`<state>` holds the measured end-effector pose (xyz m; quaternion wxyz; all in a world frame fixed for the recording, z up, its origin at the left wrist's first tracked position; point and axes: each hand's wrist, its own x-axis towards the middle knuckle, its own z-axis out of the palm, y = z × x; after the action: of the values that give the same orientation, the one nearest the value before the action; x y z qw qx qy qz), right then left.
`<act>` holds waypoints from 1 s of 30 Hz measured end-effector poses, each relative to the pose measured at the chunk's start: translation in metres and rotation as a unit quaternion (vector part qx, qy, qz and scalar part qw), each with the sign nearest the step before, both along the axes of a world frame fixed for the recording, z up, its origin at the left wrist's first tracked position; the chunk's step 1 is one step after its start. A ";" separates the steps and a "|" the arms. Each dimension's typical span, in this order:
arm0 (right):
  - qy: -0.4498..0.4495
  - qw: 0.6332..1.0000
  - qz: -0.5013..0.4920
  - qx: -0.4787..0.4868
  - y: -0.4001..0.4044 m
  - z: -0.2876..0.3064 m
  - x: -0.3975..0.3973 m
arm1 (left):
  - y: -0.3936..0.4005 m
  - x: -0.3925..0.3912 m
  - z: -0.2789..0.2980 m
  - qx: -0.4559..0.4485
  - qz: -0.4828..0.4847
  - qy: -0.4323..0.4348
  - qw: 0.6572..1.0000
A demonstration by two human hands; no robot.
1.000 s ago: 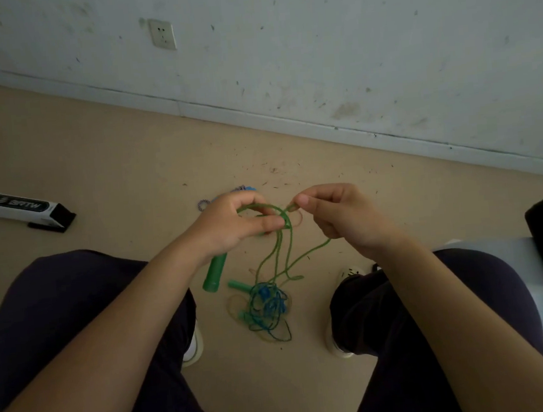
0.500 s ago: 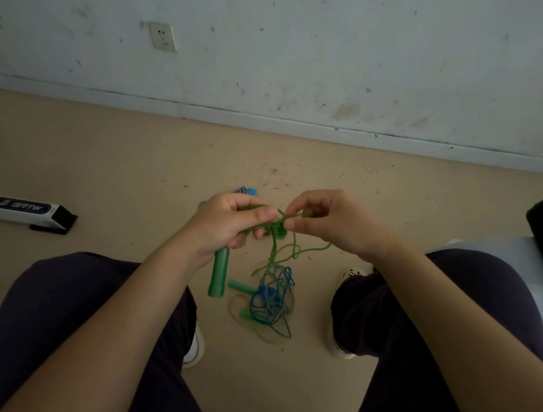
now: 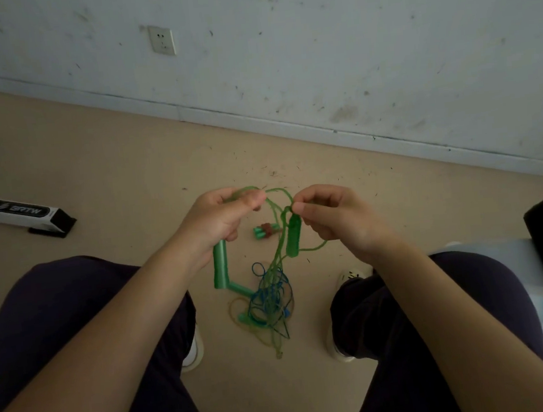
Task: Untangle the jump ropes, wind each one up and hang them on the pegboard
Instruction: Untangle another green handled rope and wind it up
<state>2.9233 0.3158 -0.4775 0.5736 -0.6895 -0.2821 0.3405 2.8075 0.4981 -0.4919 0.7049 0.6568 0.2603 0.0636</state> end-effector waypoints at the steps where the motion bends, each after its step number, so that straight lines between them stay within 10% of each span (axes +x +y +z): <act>1: 0.010 1.000 -0.006 0.012 0.000 0.000 0.000 | 0.002 0.000 -0.001 0.007 0.032 -0.006 0.999; 17: 0.011 1.000 0.017 -0.008 0.007 -0.005 -0.006 | -0.008 -0.001 -0.003 0.191 -0.087 -0.016 0.978; 30: -0.037 0.998 0.003 -0.054 0.006 -0.005 -0.007 | -0.011 -0.004 0.006 0.143 -0.109 -0.014 0.984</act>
<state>2.9166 0.3216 -0.4822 0.5235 -0.7309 -0.2860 0.3315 2.8038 0.4874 -0.4863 0.6102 0.7741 0.1653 0.0321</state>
